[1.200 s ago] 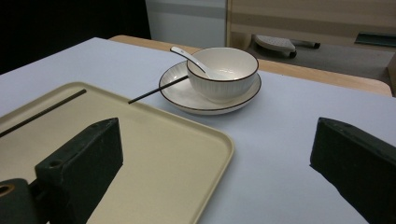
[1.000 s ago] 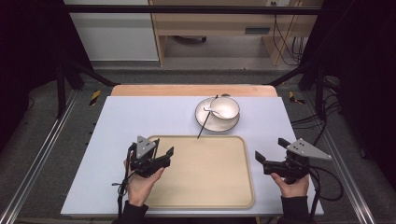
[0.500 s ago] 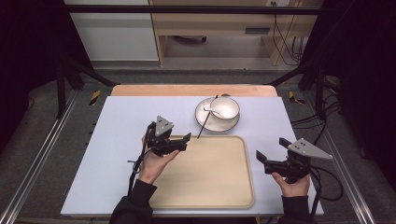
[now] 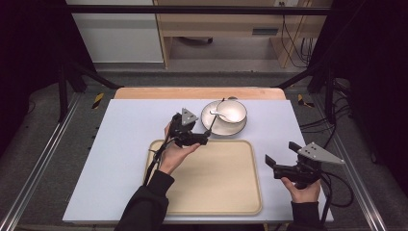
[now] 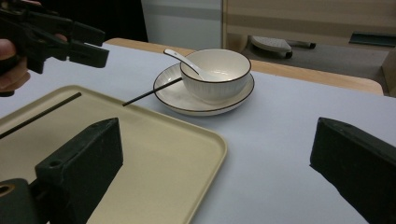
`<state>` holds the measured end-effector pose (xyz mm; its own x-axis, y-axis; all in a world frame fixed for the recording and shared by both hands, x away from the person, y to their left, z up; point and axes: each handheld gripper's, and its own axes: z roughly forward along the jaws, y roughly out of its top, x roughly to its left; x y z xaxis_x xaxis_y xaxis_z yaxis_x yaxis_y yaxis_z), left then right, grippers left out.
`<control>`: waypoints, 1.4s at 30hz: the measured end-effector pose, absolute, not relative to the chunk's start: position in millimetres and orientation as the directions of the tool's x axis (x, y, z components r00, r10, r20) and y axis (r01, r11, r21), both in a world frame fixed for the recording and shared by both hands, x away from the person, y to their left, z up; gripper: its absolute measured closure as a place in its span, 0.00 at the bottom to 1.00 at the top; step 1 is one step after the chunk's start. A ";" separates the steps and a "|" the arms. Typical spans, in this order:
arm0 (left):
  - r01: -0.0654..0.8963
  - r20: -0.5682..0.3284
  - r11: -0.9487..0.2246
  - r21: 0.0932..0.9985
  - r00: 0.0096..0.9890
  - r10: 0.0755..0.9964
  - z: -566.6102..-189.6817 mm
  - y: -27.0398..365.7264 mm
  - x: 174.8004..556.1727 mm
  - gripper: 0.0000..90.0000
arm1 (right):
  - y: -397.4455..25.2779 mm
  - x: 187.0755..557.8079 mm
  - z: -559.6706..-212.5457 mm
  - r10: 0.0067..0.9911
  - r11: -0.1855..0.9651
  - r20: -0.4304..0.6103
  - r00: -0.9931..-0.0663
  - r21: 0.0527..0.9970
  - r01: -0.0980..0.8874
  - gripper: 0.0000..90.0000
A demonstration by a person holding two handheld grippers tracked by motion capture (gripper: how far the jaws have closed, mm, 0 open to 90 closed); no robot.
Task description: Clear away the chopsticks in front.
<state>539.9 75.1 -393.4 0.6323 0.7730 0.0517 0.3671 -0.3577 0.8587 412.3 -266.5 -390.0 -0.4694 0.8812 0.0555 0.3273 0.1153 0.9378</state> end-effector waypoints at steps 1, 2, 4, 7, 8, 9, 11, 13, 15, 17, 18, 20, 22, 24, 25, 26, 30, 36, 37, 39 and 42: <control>0.367 0.052 -0.358 0.859 0.632 0.773 -393.4 75.1 539.9 0.21 | -266.3 412.2 -389.7 0.882 0.113 0.059 -0.468 0.937 0.330 0.03; 0.366 0.060 -0.368 0.854 0.634 0.771 -394.0 70.6 545.2 0.21 | -266.5 412.1 -389.5 0.882 0.111 0.060 -0.467 0.937 0.330 0.03; 0.365 0.065 -0.374 0.852 0.635 0.769 -394.7 68.4 548.2 0.21 | -267.2 412.2 -389.5 0.882 0.112 0.059 -0.468 0.938 0.329 0.03; 0.374 0.071 -0.384 0.844 0.632 0.771 -399.4 62.1 556.2 0.22 | -268.2 411.9 -389.3 0.882 0.111 0.058 -0.468 0.939 0.327 0.03; 0.379 0.083 -0.404 0.833 0.635 0.768 -403.7 58.7 560.8 0.21 | -268.5 411.8 -389.0 0.882 0.113 0.056 -0.469 0.939 0.325 0.03; 0.379 0.083 -0.404 0.833 0.635 0.768 -403.7 58.7 560.8 0.22 | -268.5 411.8 -389.0 0.882 0.113 0.056 -0.469 0.939 0.325 0.03; 0.381 0.105 -0.430 0.818 0.638 0.763 -410.5 53.1 566.8 0.23 | -269.4 411.7 -388.6 0.882 0.111 0.058 -0.468 0.940 0.324 0.03; 0.383 0.125 -0.455 0.804 0.639 0.759 -413.9 49.6 571.2 0.24 | -269.6 411.7 -388.7 0.881 0.111 0.058 -0.469 0.940 0.324 0.03; 0.394 0.127 -0.458 0.797 0.633 0.764 -416.8 46.7 575.7 0.28 | -269.7 411.7 -388.6 0.881 0.111 0.058 -0.469 0.939 0.324 0.03; 0.401 0.129 -0.461 0.792 0.627 0.768 -418.6 44.3 580.3 0.31 | -269.8 411.7 -388.4 0.881 0.110 0.059 -0.470 0.939 0.324 0.03; 0.401 0.129 -0.461 0.792 0.627 0.768 -418.6 44.3 580.3 0.33 | -269.8 411.9 -388.4 0.882 0.108 0.060 -0.468 0.940 0.325 0.03; 0.418 0.142 -0.475 0.775 0.617 0.774 -421.2 40.4 588.8 0.36 | -270.2 412.1 -388.6 0.882 0.105 0.064 -0.467 0.940 0.326 0.03; 0.418 0.144 -0.478 0.773 0.618 0.773 -422.8 37.8 593.0 0.39 | -270.5 412.1 -388.8 0.882 0.104 0.064 -0.467 0.939 0.327 0.03; 0.417 0.152 -0.484 0.769 0.616 0.773 -426.0 35.2 596.1 0.42 | -270.6 411.7 -388.5 0.881 0.103 0.067 -0.468 0.940 0.326 0.03; 0.423 0.154 -0.488 0.763 0.615 0.773 -428.2 33.6 598.0 0.43 | -270.5 411.4 -388.3 0.881 0.099 0.071 -0.467 0.939 0.330 0.03; 0.428 0.155 -0.494 0.757 0.617 0.772 -430.3 32.5 599.9 0.44 | -271.0 411.7 -388.3 0.882 0.103 0.065 -0.467 0.940 0.326 0.03; 0.453 0.137 -0.490 0.745 0.614 0.777 -437.9 27.6 607.2 0.49 | -270.7 411.7 -388.6 0.881 0.107 0.063 -0.468 0.939 0.328 0.03; 0.471 0.121 -0.478 0.741 0.607 0.785 -447.6 22.1 616.5 0.64 | -270.1 412.2 -389.0 0.880 0.110 0.063 -0.471 0.938 0.330 0.03; 0.471 0.121 -0.478 0.741 0.607 0.785 -447.6 22.1 616.5 0.66 | -270.8 412.3 -388.9 0.880 0.114 0.058 -0.472 0.937 0.329 0.03; 0.488 0.104 -0.470 0.736 0.605 0.790 -450.8 20.8 618.0 0.70 | -271.5 411.7 -388.2 0.881 0.108 0.064 -0.469 0.937 0.331 0.03; 0.500 0.106 -0.475 0.724 0.600 0.793 -454.6 20.3 619.5 0.73 | -271.8 411.5 -388.1 0.880 0.105 0.065 -0.470 0.939 0.327 0.03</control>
